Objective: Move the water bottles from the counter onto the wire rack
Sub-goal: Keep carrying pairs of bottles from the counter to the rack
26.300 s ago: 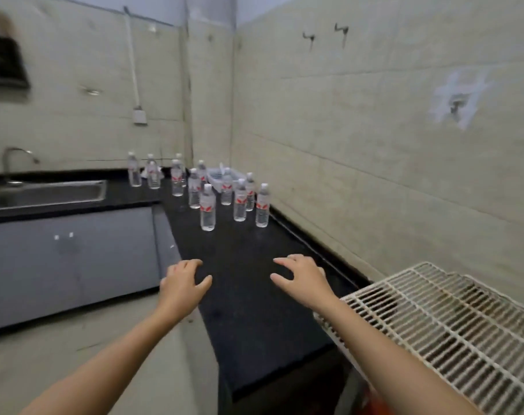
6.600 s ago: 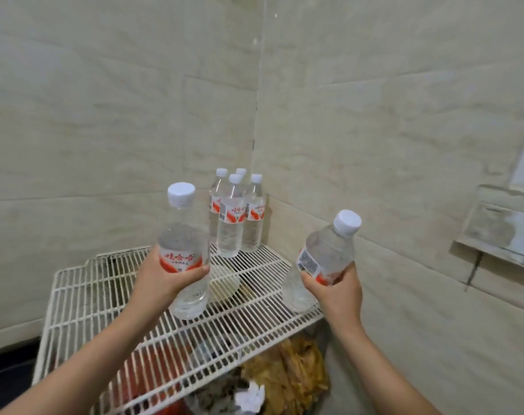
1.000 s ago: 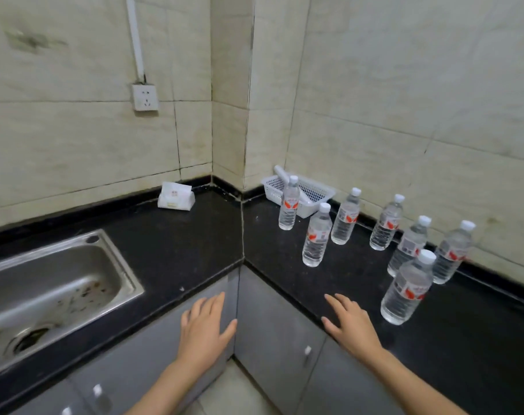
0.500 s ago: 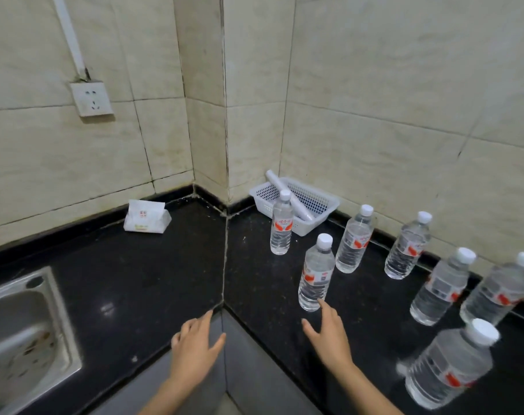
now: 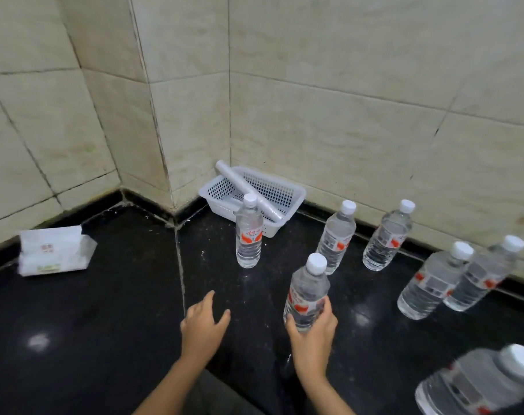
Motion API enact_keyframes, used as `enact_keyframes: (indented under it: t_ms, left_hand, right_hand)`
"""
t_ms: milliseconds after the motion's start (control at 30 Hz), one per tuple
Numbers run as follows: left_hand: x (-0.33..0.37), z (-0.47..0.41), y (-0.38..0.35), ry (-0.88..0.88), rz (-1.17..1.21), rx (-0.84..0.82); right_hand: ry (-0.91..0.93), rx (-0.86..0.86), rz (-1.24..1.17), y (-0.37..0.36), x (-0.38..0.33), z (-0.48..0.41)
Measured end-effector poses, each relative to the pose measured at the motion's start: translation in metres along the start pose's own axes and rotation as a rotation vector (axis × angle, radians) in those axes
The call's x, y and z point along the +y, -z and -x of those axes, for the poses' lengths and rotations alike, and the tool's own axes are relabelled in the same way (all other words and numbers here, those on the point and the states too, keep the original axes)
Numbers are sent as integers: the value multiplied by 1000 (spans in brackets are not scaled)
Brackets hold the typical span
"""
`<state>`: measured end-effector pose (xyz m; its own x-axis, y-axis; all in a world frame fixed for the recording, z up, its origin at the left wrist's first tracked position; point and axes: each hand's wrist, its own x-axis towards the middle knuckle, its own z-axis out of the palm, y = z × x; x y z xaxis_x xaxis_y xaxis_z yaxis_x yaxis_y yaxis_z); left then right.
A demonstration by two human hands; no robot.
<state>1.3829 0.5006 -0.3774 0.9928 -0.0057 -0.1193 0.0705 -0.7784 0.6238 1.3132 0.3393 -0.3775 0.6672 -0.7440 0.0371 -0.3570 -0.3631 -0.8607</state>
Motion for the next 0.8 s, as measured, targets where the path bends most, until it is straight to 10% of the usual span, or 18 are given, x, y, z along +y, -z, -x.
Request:
enact_keyframes:
  t_ms: [800]
  left_hand:
    - [66, -186, -27, -198, 520, -216]
  right_hand:
    - [-348, 147, -183, -21, -15, -67]
